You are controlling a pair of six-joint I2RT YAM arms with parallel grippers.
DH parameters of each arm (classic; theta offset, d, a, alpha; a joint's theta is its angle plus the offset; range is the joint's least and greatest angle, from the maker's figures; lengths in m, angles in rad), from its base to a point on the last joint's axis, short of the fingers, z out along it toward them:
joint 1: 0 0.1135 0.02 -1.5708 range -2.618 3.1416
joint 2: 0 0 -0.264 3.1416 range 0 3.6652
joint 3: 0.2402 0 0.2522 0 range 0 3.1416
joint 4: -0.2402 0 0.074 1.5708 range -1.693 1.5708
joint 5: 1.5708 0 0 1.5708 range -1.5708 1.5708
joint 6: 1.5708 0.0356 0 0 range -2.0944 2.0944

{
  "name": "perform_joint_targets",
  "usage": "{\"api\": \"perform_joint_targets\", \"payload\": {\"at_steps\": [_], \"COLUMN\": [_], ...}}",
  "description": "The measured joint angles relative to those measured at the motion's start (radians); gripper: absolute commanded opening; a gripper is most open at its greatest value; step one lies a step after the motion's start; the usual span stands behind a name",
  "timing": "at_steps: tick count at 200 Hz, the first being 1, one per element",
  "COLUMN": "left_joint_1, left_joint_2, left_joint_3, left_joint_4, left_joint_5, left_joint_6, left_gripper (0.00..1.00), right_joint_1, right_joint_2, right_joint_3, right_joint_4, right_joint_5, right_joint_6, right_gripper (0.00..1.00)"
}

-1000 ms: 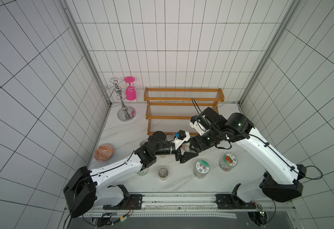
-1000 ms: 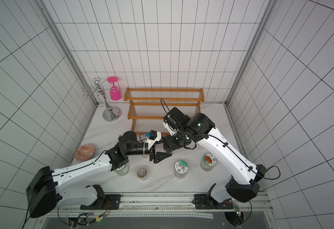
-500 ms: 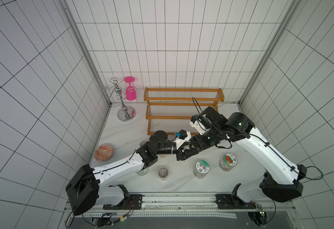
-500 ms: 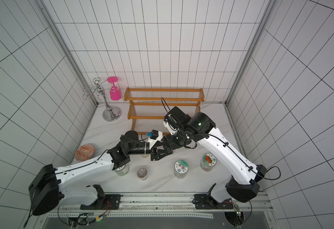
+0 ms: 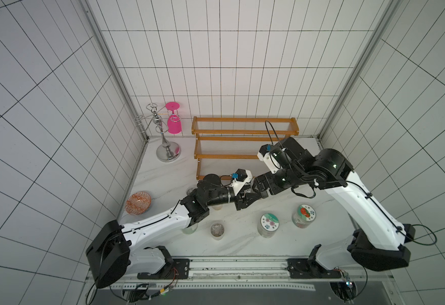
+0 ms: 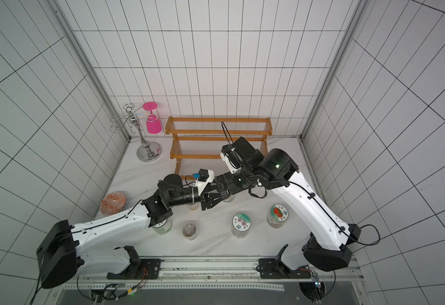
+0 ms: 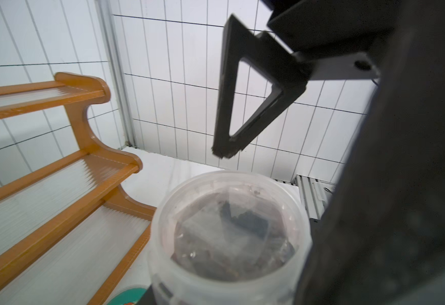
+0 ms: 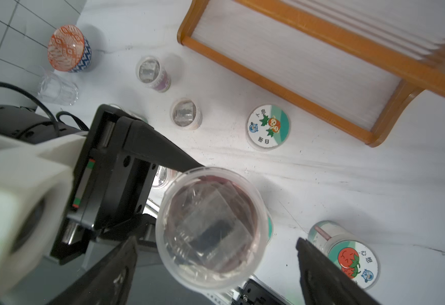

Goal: Place the seed container on the shelf
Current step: Pick up the seed jar at the center of the board, then place the seed jar on the shelf.

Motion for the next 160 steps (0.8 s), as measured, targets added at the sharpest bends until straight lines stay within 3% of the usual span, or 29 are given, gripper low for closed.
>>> {"api": "perform_joint_targets", "payload": {"at_steps": [42,67,110,160], "left_joint_1": [0.002,0.038,0.188,0.318], "left_joint_2": [-0.042,-0.044,0.0,0.111], "left_joint_3": [-0.038,-0.037,0.035,0.172], "left_joint_4": [0.067,0.088,0.111,0.143], "left_joint_5": [-0.246,-0.353,-0.452,-0.509], "left_joint_6": [-0.016,-0.03,-0.079,-0.094], "left_gripper": [0.43,0.42,0.42,0.43], "right_joint_1": [-0.027,-0.034,-0.039,-0.039], "right_joint_2": [-0.126,-0.222,-0.307,-0.301], "right_joint_3": [0.02,-0.05,-0.23,-0.353], "right_joint_4": [0.035,0.086,0.146,0.201], "right_joint_5": [0.121,0.159,0.163,0.131], "right_joint_6": [0.023,0.045,0.088,0.127], "right_gripper": [0.97,0.97,0.97,0.97]}}
